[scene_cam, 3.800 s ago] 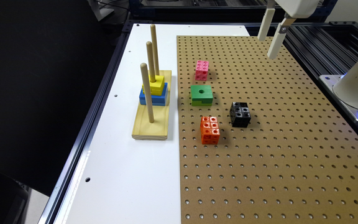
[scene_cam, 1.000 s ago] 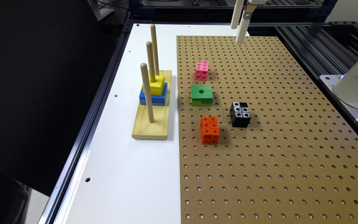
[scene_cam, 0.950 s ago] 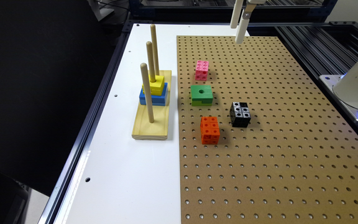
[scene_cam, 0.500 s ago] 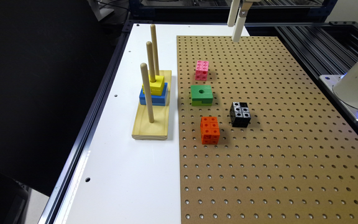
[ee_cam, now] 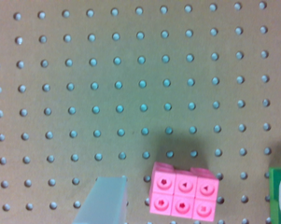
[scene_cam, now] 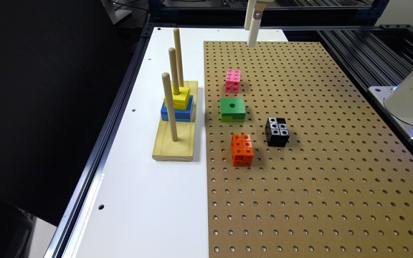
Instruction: Pick up pink block.
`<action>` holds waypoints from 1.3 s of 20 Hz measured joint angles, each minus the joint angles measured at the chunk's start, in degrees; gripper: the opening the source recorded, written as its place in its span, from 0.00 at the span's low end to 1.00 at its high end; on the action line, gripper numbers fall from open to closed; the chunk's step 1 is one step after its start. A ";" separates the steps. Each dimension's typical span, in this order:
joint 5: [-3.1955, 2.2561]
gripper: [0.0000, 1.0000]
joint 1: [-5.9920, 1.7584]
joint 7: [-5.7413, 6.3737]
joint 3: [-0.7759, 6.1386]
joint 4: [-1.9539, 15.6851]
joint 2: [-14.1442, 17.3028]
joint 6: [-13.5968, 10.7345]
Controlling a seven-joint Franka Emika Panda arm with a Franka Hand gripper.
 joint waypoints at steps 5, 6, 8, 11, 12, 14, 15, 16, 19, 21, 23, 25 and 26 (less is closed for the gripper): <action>0.00 1.00 -0.01 0.00 0.00 0.09 0.15 0.00; 0.00 1.00 -0.01 0.00 0.00 0.09 0.17 0.00; 0.00 1.00 -0.01 0.00 0.00 0.04 0.63 0.04; 0.00 1.00 -0.02 -0.01 0.00 0.04 2.54 1.51; 0.00 1.00 -0.02 -0.01 0.00 0.05 3.10 2.07; 0.00 1.00 -0.03 -0.01 0.00 0.07 3.82 2.71; 0.00 1.00 -0.03 -0.01 0.00 0.08 3.93 2.79; 0.00 1.00 -0.03 -0.01 0.00 0.08 3.96 2.80; 0.00 1.00 -0.04 -0.01 0.00 0.07 4.15 2.81; 0.00 1.00 -0.04 -0.01 0.00 -0.17 5.48 4.07; 0.00 1.00 -0.05 -0.01 0.00 -0.17 7.53 6.12; 0.00 1.00 -0.05 -0.01 0.00 -0.09 9.49 8.22; 0.00 1.00 -0.05 -0.01 0.02 -0.05 10.00 8.81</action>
